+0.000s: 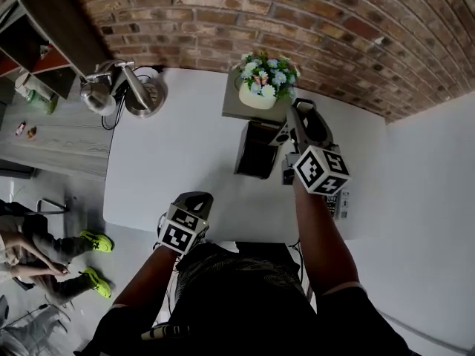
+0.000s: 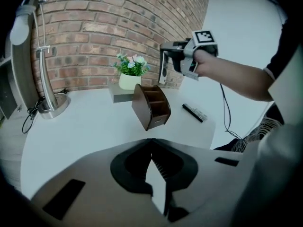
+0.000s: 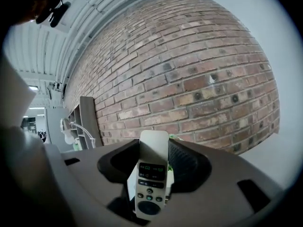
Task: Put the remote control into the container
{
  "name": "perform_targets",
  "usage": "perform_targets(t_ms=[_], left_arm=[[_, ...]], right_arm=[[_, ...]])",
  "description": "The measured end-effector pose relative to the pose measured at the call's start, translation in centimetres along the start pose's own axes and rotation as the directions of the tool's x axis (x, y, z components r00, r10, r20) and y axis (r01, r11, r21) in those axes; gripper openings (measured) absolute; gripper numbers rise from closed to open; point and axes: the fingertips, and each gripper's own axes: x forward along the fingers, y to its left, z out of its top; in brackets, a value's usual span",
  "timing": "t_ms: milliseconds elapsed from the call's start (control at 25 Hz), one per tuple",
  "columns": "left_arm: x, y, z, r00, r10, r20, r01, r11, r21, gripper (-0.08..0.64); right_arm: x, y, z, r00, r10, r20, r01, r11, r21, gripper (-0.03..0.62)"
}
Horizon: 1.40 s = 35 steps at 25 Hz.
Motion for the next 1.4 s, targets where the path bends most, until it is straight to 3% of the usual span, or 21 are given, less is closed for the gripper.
perform_targets(t_ms=[120,240,520,640,800,960,1120,1240,1280,1320,1400], left_arm=[[-3.3,0.9,0.0,0.998,0.050,0.038,-0.051,0.998,0.027,0.006],[-6.3,2.5,-0.6,0.990,0.120,0.071,-0.118,0.993,-0.031,0.005],[-10.4,3.3,-3.7,0.983,0.167,0.079,-0.158,0.982,-0.108,0.006],[-11.1,3.3,-3.8,0.982,0.161,0.096,-0.150,0.982,-0.118,0.006],[-12.0,2.7,-3.2,0.985,0.130,0.115,-0.123,0.990,-0.069,0.006],[-13.1,1.9,-2.5,0.987,0.076,0.144,-0.073,0.997,-0.029,0.006],[-12.9,0.9,-1.8,0.987,0.003,0.159,-0.004,1.000,0.008,0.006],[-13.4,-0.1,-0.6,0.981,-0.028,0.190,0.026,1.000,0.015,0.006],[-13.9,-0.6,0.1,0.975,-0.037,0.219,0.036,0.999,0.010,0.006],[-14.6,-1.1,0.9,0.966,-0.046,0.255,0.046,0.999,0.004,0.005],[-15.8,-2.3,2.5,0.944,-0.056,0.325,0.060,0.998,-0.002,0.005]], right_arm=[[2.3,-0.4,-1.2,0.998,-0.055,0.012,0.055,0.998,-0.002,0.199],[3.8,-1.1,-2.6,0.995,-0.103,0.008,0.103,0.993,-0.050,0.199],[2.8,-0.4,-8.6,0.983,-0.139,-0.123,0.129,0.988,-0.089,0.196],[2.5,0.1,-10.8,0.969,-0.152,-0.196,0.129,0.984,-0.121,0.193],[2.3,0.4,-11.6,0.949,-0.162,-0.270,0.129,0.982,-0.136,0.195],[-0.3,2.2,-7.9,0.966,-0.158,-0.204,0.123,0.977,-0.174,0.196],[-5.5,6.1,-4.7,0.989,-0.068,-0.131,0.053,0.992,-0.112,0.195],[-11.6,11.0,-6.9,0.977,0.096,-0.192,-0.100,0.995,-0.009,0.188],[-13.9,12.6,-8.0,0.964,0.152,-0.220,-0.153,0.988,0.011,0.134],[-16.0,14.0,-8.9,0.950,0.197,-0.243,-0.198,0.980,0.021,0.037],[-19.6,15.7,-10.0,0.928,0.252,-0.274,-0.253,0.967,0.035,0.008]])
